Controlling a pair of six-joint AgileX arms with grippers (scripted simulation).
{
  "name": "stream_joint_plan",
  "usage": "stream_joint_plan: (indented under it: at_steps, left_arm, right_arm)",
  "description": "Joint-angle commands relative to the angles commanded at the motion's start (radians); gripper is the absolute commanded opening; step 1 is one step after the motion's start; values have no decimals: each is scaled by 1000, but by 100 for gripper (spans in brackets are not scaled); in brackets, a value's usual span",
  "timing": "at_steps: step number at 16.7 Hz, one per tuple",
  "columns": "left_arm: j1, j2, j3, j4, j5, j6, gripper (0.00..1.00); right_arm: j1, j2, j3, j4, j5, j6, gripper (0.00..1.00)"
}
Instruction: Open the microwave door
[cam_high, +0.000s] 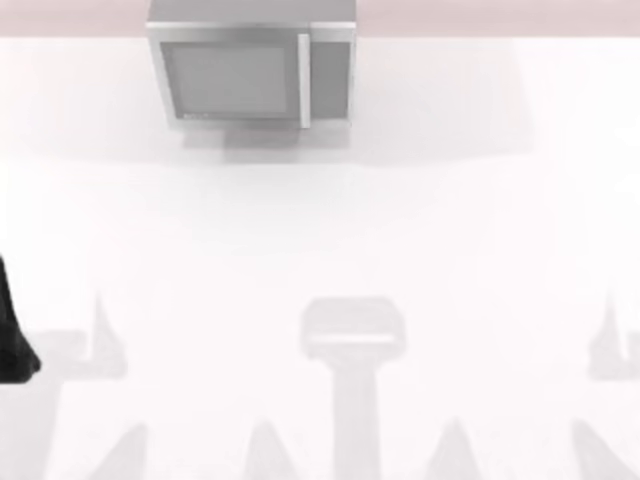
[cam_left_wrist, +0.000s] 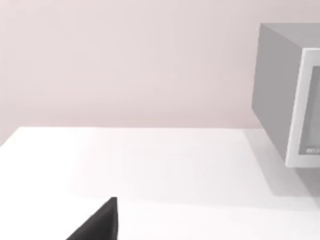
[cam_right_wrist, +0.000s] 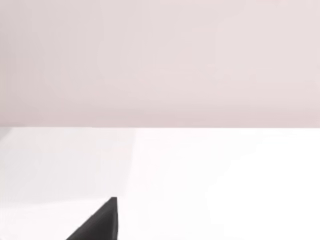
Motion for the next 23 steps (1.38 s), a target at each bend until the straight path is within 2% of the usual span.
stream_joint_plan:
  at_steps: [5, 9, 23]
  left_arm:
    - [-25, 61, 61, -25, -14, -20, 100]
    - [-103, 291, 281, -108, -63, -84, 100]
    - [-501, 1709, 1496, -532, -306, -422, 100]
  right_arm:
    - [0, 0, 0, 0, 0, 0, 100]
    - [0, 0, 0, 0, 0, 0, 100]
    - [0, 0, 0, 0, 0, 0, 100]
